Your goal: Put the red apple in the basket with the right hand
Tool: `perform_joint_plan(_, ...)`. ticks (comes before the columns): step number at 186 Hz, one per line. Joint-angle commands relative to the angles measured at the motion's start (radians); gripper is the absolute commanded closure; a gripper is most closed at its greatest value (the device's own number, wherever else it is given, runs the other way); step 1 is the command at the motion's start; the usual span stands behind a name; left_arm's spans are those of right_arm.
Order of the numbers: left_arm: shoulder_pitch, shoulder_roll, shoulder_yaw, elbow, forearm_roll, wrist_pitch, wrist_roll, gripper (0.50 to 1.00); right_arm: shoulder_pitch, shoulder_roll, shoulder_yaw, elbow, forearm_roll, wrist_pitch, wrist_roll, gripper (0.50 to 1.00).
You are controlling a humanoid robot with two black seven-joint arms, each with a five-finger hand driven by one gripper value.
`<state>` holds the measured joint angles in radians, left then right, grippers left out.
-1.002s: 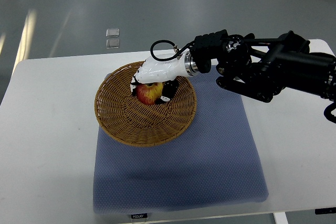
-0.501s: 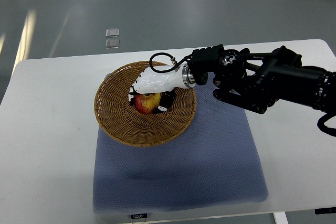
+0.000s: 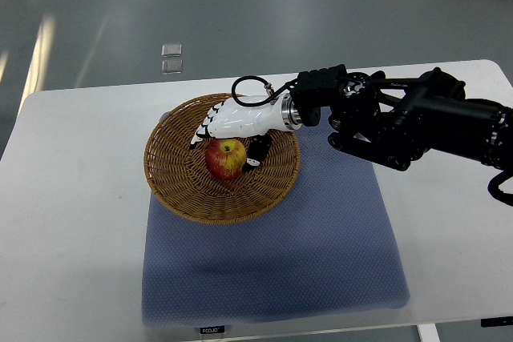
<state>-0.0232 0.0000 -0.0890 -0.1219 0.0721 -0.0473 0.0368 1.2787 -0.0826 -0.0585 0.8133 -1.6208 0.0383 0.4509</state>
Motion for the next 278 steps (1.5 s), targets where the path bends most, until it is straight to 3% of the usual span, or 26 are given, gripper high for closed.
perform_joint_plan(1,-0.001,0.000,0.000,0.001,0.000,0.000,0.000,0.500,0.002,-0.008,0.060,0.000,0.001,0.003,0.000,0.587)
perform_joint_plan(75,0.000,0.000,0.000,0.001,0.000,0.000,0.000,0.500,0.037,-0.117,0.117,-0.006,0.013,-0.002,0.011,0.585)
perform_joint_plan(151,0.000,0.000,0.000,0.001,0.000,0.000,0.000,0.500,0.016,-0.171,0.341,-0.039,0.320,0.002,0.011,0.585)
perform_joint_plan(203,0.000,0.000,0.000,-0.001,0.000,0.000,0.000,0.500,-0.120,-0.189,0.644,-0.051,0.777,0.008,0.003,0.587)
perform_joint_plan(260,0.000,0.000,0.000,-0.001,0.000,0.001,0.000,0.500,-0.228,-0.148,0.697,-0.128,1.277,-0.006,-0.003,0.587)
perform_joint_plan(278,0.000,0.000,0.000,0.001,0.000,0.000,0.000,0.500,-0.262,-0.118,0.697,-0.132,1.374,-0.021,-0.031,0.587)
